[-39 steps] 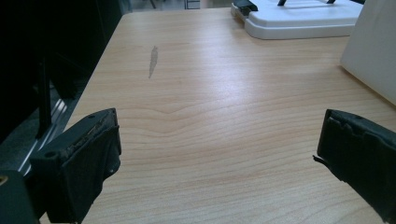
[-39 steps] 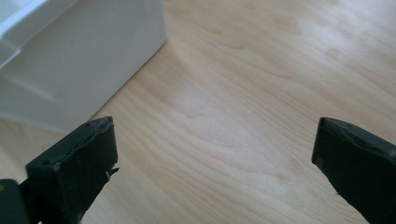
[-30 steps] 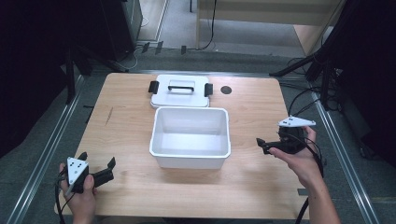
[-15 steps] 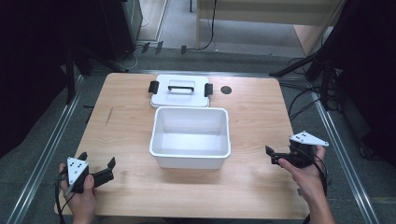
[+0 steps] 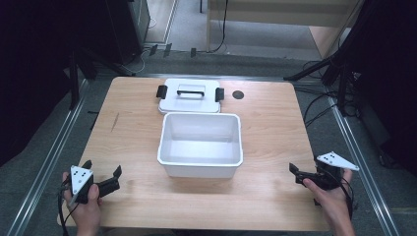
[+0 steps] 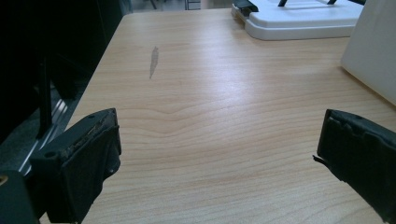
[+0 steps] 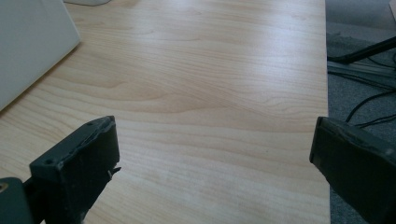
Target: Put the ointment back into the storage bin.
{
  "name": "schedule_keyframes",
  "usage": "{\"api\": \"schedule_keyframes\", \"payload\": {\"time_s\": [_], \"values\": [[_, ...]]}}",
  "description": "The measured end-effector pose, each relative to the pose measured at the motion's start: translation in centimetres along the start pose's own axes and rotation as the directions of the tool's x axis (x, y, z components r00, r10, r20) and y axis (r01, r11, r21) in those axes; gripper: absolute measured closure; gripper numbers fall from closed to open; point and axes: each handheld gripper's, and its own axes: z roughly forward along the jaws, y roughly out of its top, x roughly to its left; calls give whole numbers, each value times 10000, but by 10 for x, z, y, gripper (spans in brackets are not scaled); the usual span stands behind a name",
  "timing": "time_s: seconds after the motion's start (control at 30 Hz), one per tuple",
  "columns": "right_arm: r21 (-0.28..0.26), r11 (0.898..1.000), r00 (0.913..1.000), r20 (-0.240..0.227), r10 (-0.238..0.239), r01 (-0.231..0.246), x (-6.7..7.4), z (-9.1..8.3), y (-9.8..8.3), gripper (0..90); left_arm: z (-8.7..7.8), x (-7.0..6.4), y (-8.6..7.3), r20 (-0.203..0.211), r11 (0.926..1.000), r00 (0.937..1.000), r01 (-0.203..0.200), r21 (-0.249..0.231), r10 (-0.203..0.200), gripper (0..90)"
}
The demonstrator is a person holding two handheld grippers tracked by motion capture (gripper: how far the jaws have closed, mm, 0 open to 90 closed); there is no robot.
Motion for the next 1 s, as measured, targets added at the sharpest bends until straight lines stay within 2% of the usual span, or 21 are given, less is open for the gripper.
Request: {"api": "schedule_keyframes", "payload": {"time_s": [0.3,0.47,0.57,0.63,0.67,0.73,0.87,0.97,1.0], "values": [[-104,9997,9997,66,219,-218,-3,-7,-21,32,0,0,0,-13,10000,10000,6,4,-6,4],[-270,9984,9988,2,489,-489,-5,-6,-36,51,0,0,0,-14,10000,10000,10,12,-10,4],[-409,9958,9966,-152,812,-818,-3,-5,-41,57,0,0,0,-23,10000,10000,-11,27,11,4],[-452,9968,9978,9,656,-655,1,-3,-44,67,0,0,0,-12,10000,10000,6,30,-6,4],[-487,9979,9988,213,435,-424,3,-2,-45,75,0,0,0,-12,10000,10000,8,32,-8,4],[-556,9984,9994,321,144,-126,6,-2,-45,95,0,0,0,5,10000,10000,14,56,-14,4],[-715,9967,9987,310,415,-392,3,-4,-46,125,1,0,0,29,10000,10000,28,56,-29,4],[-397,9980,9977,443,509,-492,4,-3,-46,130,1,0,0,32,10000,10000,21,83,-21,4],[-295,9990,9981,505,363,-348,6,-2,-46,131,1,0,0,24,10000,10000,19,80,-19,4]]}}
